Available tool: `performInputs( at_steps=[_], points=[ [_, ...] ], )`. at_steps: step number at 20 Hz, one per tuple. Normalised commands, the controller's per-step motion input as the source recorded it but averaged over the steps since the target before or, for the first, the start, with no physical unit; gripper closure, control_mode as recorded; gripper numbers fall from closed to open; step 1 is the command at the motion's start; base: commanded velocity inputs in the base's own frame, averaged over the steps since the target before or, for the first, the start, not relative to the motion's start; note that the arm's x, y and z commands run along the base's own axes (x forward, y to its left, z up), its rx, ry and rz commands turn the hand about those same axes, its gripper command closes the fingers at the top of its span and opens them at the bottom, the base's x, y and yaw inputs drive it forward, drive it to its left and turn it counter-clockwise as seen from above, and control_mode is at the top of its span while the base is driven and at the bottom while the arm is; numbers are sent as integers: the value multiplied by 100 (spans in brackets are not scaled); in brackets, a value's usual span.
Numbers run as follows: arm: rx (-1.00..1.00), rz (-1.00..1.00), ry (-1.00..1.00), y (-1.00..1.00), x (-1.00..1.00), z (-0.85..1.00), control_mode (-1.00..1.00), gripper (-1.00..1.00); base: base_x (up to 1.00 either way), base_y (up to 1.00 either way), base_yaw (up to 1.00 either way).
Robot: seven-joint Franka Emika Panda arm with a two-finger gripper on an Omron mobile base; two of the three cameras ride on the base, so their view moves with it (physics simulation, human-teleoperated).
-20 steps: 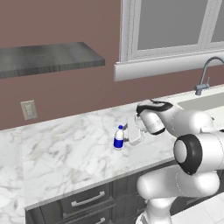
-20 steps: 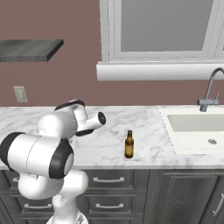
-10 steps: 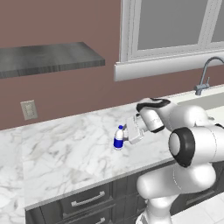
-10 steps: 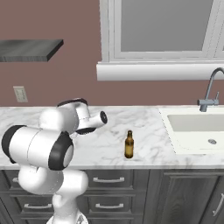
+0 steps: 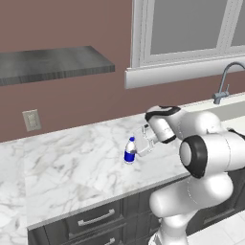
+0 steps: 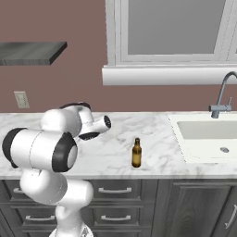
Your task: Place the drinks on the dining counter in a tight cluster.
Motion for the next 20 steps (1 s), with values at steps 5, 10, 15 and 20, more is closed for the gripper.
performInputs(
  at_steps=[5, 10, 15, 20],
  points=[
    [0, 2, 0, 9, 0, -5, -100, -100, 0, 0, 0],
    [0, 3, 0, 9, 0, -5, -100, 100, 0, 0, 0],
    [2, 3, 0, 3, 0, 0, -100, 100, 0, 0, 0],
    [2, 0, 0, 0, -16, 21, -100, 100, 0, 0, 0]
  ],
)
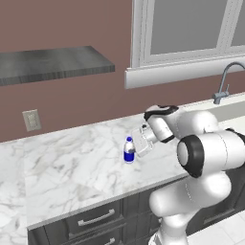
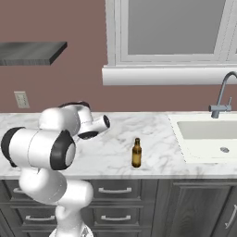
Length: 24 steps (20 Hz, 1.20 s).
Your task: Place the drinks on the dining counter in a tight cluster.
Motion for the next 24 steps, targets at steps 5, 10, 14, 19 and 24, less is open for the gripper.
performInputs(
  at_steps=[5, 10, 14, 19, 24],
  points=[
    [0, 0, 0, 0, -31, 42, -100, 100, 0, 0, 0],
    [-1, -5, 0, -4, -38, 40, -100, 100, 0, 0, 0],
    [-1, -13, 0, -10, -35, 33, -100, 100, 0, 0, 0],
    [0, -9, 0, -17, -42, 29, -100, 100, 0, 0, 0],
    [0, -5, -3, -16, -56, 28, -100, 100, 0, 0, 0]
  ],
)
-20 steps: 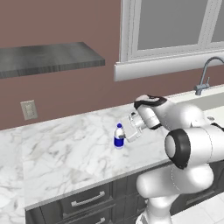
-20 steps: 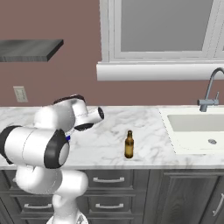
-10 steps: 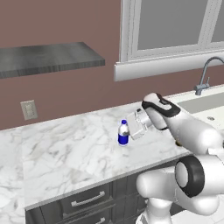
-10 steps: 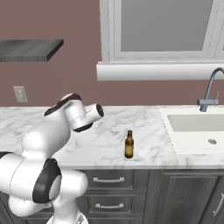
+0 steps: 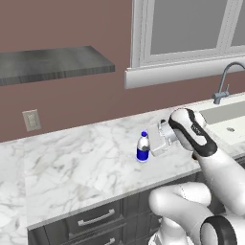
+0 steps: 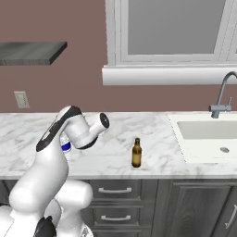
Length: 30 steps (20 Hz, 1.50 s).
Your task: Place the drinks on the dining counter in a tight cluster.
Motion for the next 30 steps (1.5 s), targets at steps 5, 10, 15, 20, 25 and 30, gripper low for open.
performInputs(
  at_steps=[5, 10, 15, 20, 25, 30],
  points=[
    [0, -3, 4, -9, -47, 20, -100, 100, 0, 0, 0],
    [0, -9, 10, -7, -27, 4, -100, 100, 0, 0, 0],
    [0, -1, 0, 0, 0, 0, 100, 100, -8, -1, -1],
    [0, 0, 0, 0, 0, 0, 100, 100, -50, -7, -15],
    [0, 0, 0, 0, 0, 0, 100, 100, -38, -6, -57],
    [0, 0, 0, 0, 0, 0, 100, 100, -2, 0, -96]
  ],
)
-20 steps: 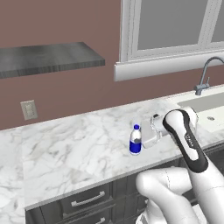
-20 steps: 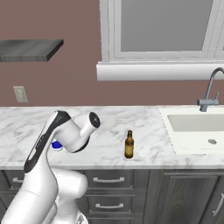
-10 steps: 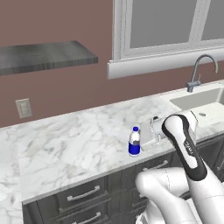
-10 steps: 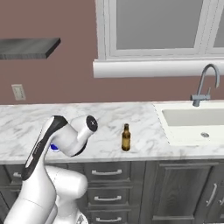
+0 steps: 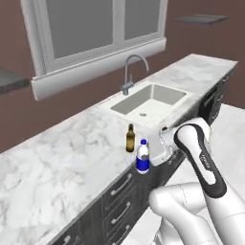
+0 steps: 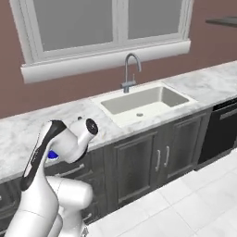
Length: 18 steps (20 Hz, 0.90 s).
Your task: Place the drinks on the dining counter in a tight cluster.
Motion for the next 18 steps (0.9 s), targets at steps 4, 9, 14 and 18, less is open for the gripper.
performInputs(
  at_steps=[4, 9, 14, 18],
  points=[
    [0, 0, 0, 0, 0, 0, 100, 100, 0, 0, -99],
    [0, 0, 0, 0, 0, 0, 100, 100, 0, 0, -98],
    [0, 0, 0, 0, 0, 0, 100, 100, 1, 0, -93],
    [0, 0, 0, 0, 0, 0, 100, 100, 34, -1, -59]
  ],
)
